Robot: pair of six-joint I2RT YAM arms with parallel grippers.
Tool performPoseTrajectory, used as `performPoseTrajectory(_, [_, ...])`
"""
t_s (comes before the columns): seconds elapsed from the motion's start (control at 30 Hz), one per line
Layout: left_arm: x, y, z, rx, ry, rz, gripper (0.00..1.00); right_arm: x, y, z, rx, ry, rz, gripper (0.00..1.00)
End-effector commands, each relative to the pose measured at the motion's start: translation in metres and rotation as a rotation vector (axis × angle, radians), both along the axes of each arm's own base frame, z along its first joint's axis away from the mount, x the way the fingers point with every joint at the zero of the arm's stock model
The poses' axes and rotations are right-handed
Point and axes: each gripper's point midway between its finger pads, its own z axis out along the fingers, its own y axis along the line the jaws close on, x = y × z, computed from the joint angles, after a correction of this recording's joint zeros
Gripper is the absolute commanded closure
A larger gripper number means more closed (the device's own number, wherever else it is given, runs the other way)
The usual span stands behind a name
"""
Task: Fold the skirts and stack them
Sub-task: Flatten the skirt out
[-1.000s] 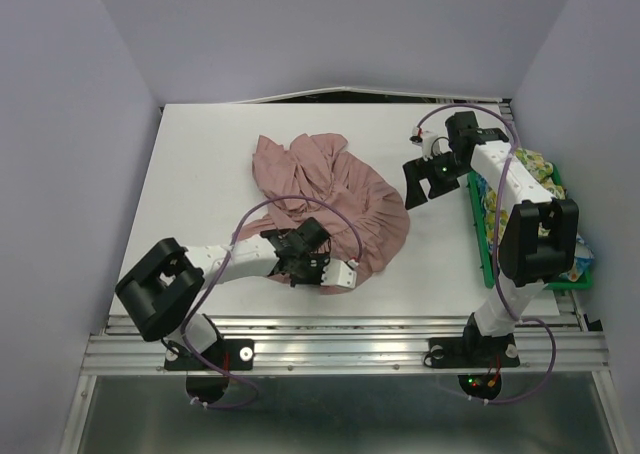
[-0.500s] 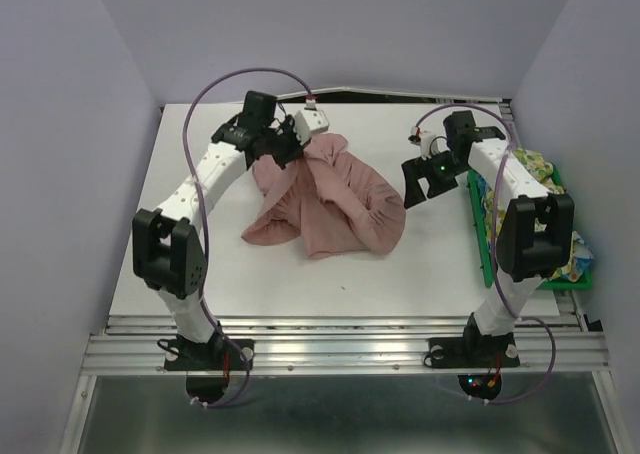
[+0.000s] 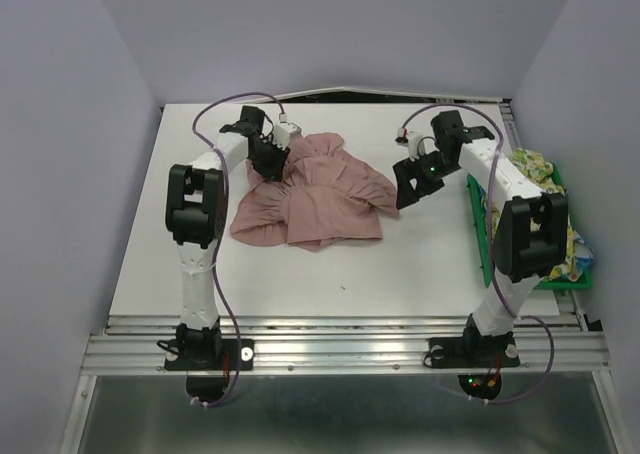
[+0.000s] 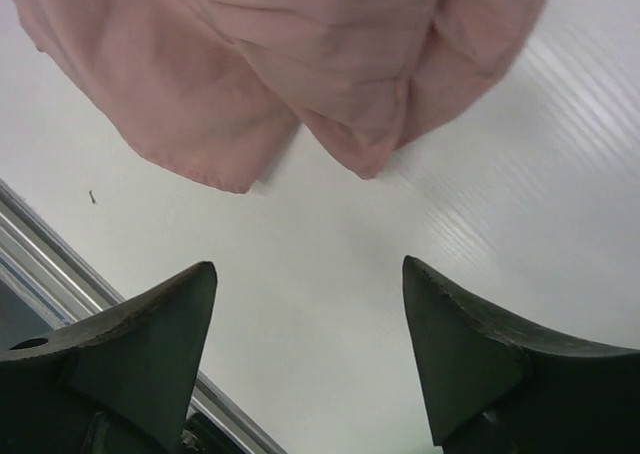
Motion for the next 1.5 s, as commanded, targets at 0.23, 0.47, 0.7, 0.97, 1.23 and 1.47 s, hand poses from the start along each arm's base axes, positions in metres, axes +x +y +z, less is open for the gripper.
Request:
performPoseTrajectory(0.23, [-0.045, 0.005, 0.125, -0.127, -0.168, -0.075, 0.43, -0.035, 0.109, 0.005, -0.021, -0.416, 0.365, 0.19])
performPoseTrajectory(0.47, [-0.105, 0.007, 0.132, -0.099, -0.249, -0.187, 0.41, -0.006, 0.135, -0.025, -0.124, -0.623, 0.435, 0.36])
performPoseTrajectory(0.7, [-0.167, 0.003, 0.092, -0.060, -0.286, -0.273, 0.42, 0.009, 0.131, -0.043, -0.185, -0.675, 0.449, 0.73])
performPoseTrajectory(0.97, [-0.211, -0.001, 0.064, 0.007, -0.341, -0.396, 0.40, 0.010, 0.138, -0.023, -0.148, -0.690, 0.447, 0.99])
performPoseTrajectory(1.23, [-0.221, -0.050, 0.049, 0.168, -0.670, -0.452, 0.42, 0.005, 0.123, -0.019, -0.141, -0.623, 0.360, 0.99])
performPoseTrajectory(1.47, [-0.203, -0.073, 0.051, 0.187, -0.786, -0.398, 0.41, 0.018, 0.107, -0.017, -0.111, -0.551, 0.276, 0.99])
